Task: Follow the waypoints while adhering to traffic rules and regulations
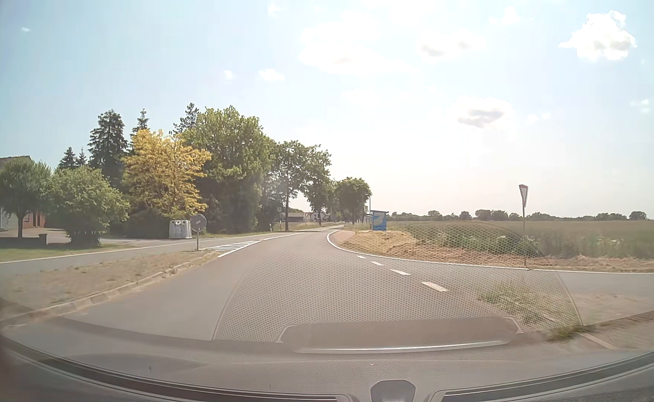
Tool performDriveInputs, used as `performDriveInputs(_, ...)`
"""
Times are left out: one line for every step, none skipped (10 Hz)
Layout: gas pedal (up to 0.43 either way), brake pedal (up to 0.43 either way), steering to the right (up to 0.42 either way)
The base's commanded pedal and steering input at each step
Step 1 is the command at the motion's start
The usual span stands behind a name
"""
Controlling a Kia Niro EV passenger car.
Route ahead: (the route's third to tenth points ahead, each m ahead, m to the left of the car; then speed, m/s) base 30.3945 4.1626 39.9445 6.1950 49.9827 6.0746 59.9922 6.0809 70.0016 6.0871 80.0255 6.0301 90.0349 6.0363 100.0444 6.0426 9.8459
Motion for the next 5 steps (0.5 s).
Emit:
performDriveInputs(0.591,0.006,-0.03)
performDriveInputs(0.591,0.006,-0.03)
performDriveInputs(0.591,0.006,-0.031)
performDriveInputs(0.579,0.006,-0.03)
performDriveInputs(0.571,0.006,-0.035)
